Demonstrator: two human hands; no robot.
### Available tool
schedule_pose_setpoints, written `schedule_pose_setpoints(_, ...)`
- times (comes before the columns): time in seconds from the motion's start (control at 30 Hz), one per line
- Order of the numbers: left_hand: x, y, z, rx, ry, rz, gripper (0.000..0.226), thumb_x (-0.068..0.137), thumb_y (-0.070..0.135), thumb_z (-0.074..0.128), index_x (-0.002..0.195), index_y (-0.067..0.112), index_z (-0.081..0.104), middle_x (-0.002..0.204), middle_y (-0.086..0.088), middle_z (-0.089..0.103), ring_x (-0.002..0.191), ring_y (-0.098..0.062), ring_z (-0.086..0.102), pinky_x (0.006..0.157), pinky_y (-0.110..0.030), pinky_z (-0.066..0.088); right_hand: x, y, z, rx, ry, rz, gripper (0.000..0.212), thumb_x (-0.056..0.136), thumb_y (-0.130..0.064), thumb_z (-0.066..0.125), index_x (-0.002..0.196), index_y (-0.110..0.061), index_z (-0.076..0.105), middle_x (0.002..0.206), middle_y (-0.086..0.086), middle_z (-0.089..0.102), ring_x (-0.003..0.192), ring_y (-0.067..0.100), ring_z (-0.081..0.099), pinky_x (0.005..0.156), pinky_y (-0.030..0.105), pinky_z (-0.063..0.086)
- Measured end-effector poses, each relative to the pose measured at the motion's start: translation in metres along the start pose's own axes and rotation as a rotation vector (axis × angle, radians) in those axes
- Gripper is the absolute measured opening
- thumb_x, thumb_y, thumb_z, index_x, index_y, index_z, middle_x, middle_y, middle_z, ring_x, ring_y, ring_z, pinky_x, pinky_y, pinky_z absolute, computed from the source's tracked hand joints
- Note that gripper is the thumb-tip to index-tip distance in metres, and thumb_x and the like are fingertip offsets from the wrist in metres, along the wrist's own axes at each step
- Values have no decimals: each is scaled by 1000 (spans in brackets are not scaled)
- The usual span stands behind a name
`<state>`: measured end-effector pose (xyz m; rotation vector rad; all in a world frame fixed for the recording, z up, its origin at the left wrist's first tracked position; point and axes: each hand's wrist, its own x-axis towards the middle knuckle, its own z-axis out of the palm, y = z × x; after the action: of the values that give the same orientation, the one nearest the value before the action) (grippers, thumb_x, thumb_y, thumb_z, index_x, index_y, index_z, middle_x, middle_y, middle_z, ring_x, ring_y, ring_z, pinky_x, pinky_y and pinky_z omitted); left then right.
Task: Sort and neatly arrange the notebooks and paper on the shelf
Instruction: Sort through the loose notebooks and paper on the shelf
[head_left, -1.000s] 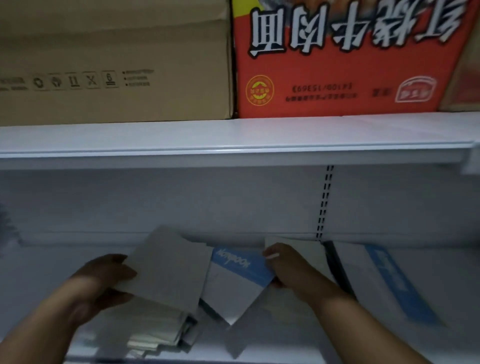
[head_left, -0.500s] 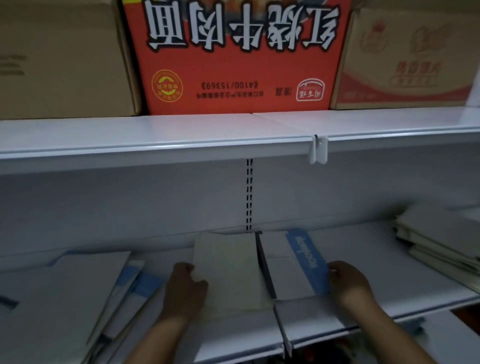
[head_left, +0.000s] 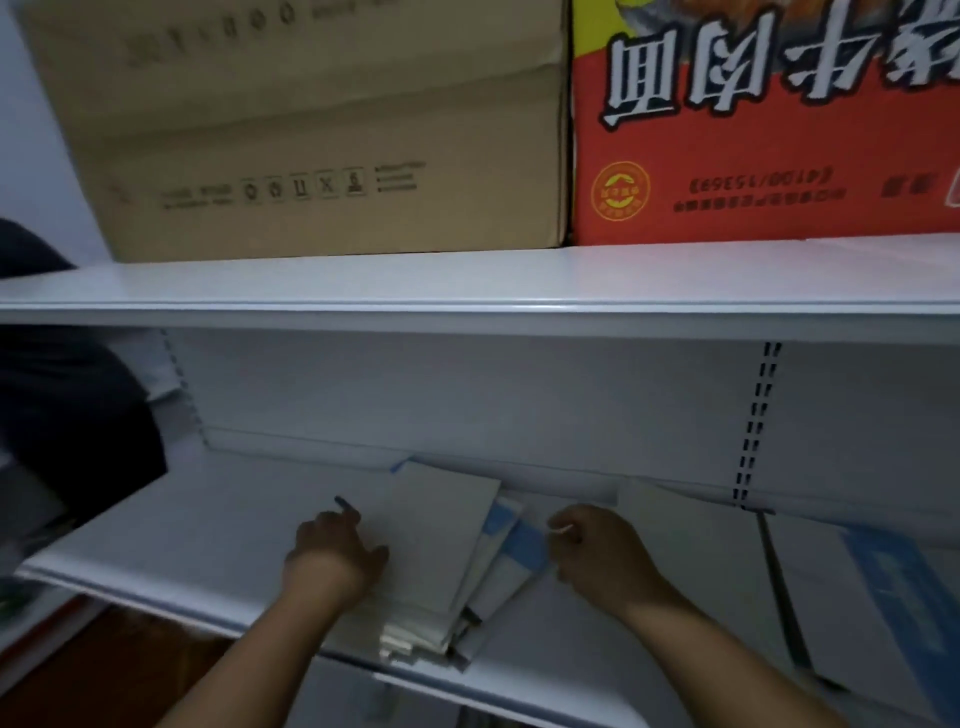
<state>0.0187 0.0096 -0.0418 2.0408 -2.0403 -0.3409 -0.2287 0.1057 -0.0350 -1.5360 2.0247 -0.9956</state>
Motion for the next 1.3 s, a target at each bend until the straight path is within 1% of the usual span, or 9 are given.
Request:
schedule_pose_setpoints(0.13,-8,-30,-3,-4,-29,7,60,83,51,56,127,10,50,128,-8,59,117,-24,54,95,-26,44,27,-21,60,-140,-105,-103,33,84,-29,49,58,-27,29,78,2,54,90,22,58,66,27,31)
schedule_pose_setpoints(0.23,-12,-29,-17,-23,-79,-25,46,78,42,65,114,15,55,114,-8,60,110,-24,57,89,-26,48,49,-21,79,-184,-51,-93,18,83,-33,51,80,-16,57,106,16,61,107,30,56,80,31,42)
schedule_pose_setpoints(0.37,-15,-39,-40,-584,-327,-235,25,81,13,63,103,5,52,83,-10,54,63,-22,55,49,-24,50,64,-19,92,-293,-64,20,42,83,-46,57,104,-9,58,115,15,58,112,32,52,86,35,47)
schedule_pose_setpoints(0.5,-17,-52,-44,-928,-227,-253,28,85,-1,54,111,6,49,95,-16,61,68,-28,64,45,-26,53,72,-19,93,-265,-83,86,55,72,-53,64,108,-11,60,114,14,62,108,29,59,82,31,48)
schedule_pose_setpoints(0.6,-14,-52,-42,-1122,-104,-266,31,86,-2,53,113,10,45,112,-19,60,92,-42,65,50,-28,51,79,-30,76,-256,-190,84,38,70,-38,64,97,-11,66,99,10,69,98,27,66,67,25,48)
schedule_pose_setpoints(0.8,-20,-18,-32,-1378,-220,-162,36,86,-5,51,117,11,51,101,-16,60,71,-30,60,37,-21,42,51,-17,-20,182,-185,251,11,83,-1,56,81,-11,61,78,13,62,63,28,63,50,29,51)
schedule_pose_setpoints(1.0,-51,94,29,-1398,-478,-24,26,85,-6,52,104,11,54,90,-13,61,69,-26,55,37,-23,46,-28,86,-124,366,132,470,13,84,0,59,82,-13,56,86,16,63,66,28,63,50,25,51)
schedule_pose_setpoints(1.17,-74,164,86,-1092,-456,88,42,70,7,69,108,5,52,108,-20,62,93,-32,60,72,-33,45,-86,153,-174,220,433,635,8,78,0,60,81,-7,56,78,14,61,61,25,60,47,24,47)
schedule_pose_setpoints(1.3,-85,186,104,-687,-252,188,35,77,12,71,102,4,48,105,-21,58,101,-33,59,82,-36,45,-106,181,-184,-283,205,770,18,78,-32,62,80,-14,59,91,7,61,86,22,62,60,24,41)
